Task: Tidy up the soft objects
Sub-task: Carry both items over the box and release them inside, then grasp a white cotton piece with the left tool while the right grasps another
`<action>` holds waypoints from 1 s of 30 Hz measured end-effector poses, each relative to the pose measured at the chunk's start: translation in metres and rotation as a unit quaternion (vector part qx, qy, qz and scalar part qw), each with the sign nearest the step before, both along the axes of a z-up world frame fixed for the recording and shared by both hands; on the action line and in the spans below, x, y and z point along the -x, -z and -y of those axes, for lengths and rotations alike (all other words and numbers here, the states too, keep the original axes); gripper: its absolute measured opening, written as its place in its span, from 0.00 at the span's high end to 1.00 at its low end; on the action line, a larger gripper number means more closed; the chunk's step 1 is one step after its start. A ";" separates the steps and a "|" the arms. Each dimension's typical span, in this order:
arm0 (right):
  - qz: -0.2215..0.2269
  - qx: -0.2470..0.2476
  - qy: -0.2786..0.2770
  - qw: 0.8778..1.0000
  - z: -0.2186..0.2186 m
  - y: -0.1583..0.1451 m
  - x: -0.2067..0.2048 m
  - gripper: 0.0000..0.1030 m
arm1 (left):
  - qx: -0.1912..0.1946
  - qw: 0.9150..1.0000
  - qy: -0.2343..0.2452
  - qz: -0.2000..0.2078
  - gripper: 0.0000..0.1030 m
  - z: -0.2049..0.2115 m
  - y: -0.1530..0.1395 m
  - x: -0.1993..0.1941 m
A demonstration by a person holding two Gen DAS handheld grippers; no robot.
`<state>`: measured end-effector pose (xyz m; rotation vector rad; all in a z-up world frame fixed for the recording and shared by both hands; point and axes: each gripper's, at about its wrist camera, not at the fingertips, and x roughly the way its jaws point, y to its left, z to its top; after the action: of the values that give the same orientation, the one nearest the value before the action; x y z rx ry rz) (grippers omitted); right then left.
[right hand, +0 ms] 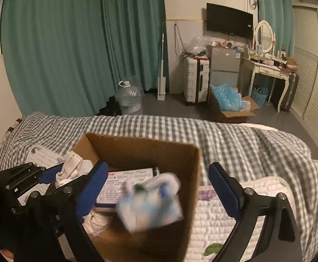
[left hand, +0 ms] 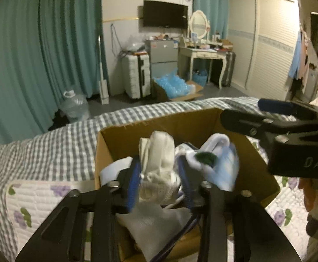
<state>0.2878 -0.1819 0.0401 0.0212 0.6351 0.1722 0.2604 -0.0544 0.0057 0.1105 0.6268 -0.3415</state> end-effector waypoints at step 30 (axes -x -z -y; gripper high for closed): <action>0.135 0.081 0.022 0.987 -0.025 -0.133 0.248 0.09 | 0.093 0.980 -0.110 0.136 0.20 -0.163 -0.116 0.208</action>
<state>0.0396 -0.1569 0.1729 -0.1427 0.3768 0.0784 0.0519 0.1089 0.1214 -0.0910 0.3298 -0.1644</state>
